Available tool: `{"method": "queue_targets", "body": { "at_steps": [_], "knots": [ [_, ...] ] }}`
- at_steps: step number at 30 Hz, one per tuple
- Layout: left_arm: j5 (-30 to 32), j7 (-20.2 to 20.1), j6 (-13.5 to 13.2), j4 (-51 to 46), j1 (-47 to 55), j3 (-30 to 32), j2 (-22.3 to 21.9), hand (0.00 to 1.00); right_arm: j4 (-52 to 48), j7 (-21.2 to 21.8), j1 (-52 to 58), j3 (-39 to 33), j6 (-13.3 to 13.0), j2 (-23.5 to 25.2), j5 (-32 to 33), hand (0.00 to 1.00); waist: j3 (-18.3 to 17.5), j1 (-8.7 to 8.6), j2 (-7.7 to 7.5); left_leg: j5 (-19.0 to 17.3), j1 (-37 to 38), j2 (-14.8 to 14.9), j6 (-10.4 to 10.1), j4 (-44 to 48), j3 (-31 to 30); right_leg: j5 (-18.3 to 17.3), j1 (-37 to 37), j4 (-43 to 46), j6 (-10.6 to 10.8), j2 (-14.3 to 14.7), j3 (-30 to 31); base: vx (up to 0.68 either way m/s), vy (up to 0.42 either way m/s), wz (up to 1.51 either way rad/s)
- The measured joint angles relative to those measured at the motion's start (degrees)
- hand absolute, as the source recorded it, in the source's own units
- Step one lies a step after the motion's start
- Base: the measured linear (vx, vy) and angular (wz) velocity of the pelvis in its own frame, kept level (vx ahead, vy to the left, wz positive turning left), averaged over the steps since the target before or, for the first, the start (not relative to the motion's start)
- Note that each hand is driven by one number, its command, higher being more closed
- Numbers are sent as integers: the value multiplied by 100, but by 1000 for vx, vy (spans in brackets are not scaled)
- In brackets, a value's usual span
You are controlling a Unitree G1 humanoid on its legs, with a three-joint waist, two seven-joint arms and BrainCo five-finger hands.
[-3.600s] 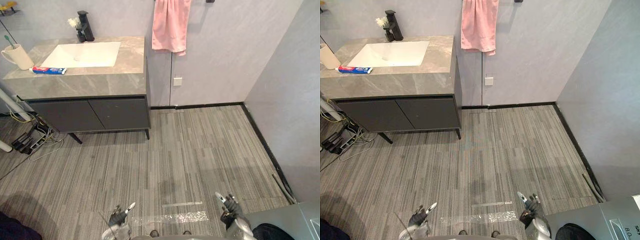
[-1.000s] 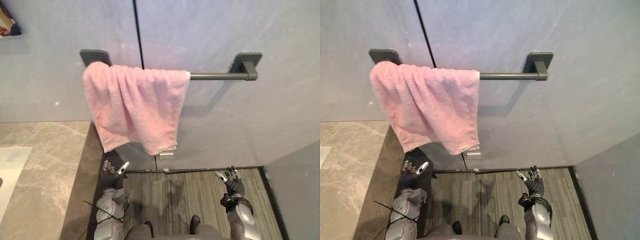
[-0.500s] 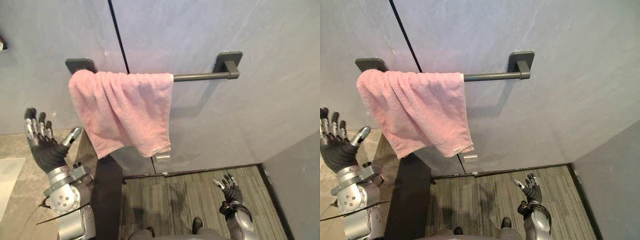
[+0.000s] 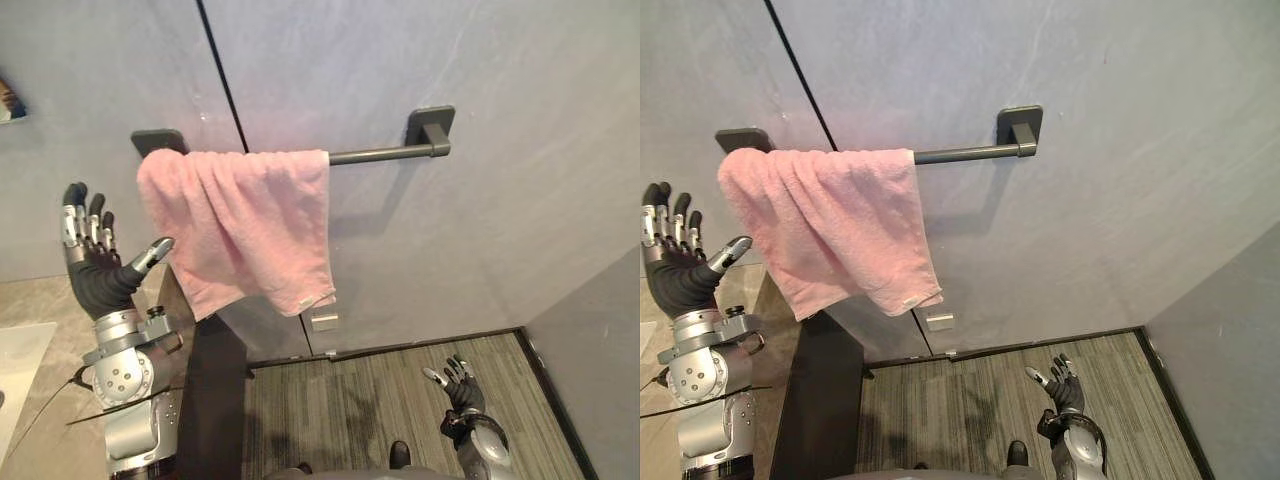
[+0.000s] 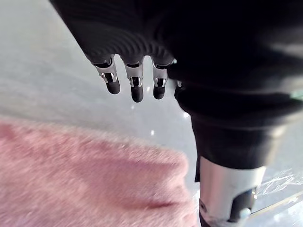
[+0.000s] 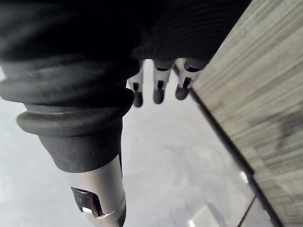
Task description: Organize washtable
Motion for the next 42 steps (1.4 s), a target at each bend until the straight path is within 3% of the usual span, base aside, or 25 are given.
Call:
{"method": "queue_targets", "body": {
  "at_steps": [4,16,29,39,40,42],
  "knots": [
    [-112,-187,114,370,-9,-287,5,0,47,4,67,-10,28,1,-59,0,-28,-14,-59,-1,2,-5,-1,-6,57,6,-29,-4,-5,15,60,-13,-8,-7],
    [-279,-425,338,1367,-3,-327,3,0,43,12,204,-137,145,0,-78,0,-20,-36,-254,-5,-134,16,-3,-12,301,119,-306,-26,-20,77,333,-38,-19,-12],
    [-493,-582,573,2229,5,-433,17,0,38,48,215,-225,228,-11,-254,0,-16,-172,-268,-6,-37,14,-3,-34,447,209,-296,-117,-5,80,425,-19,-15,-6],
    [-494,-692,585,2354,3,-439,20,0,26,125,239,-217,245,-11,-299,0,-18,-222,-273,-5,29,18,-1,-43,545,255,-289,-126,8,67,492,-45,-23,-5],
    [-494,-692,586,2369,3,-439,21,100,19,125,237,-217,245,-11,-303,0,-19,-226,-274,-5,29,18,-1,-43,545,255,-289,-126,8,67,492,0,0,0],
    [-504,-694,589,2375,2,-439,27,100,-16,125,230,-217,253,-11,-310,0,-20,-234,-276,-5,31,18,-1,-46,546,255,-288,-127,8,69,491,0,0,0]
  ]
}}
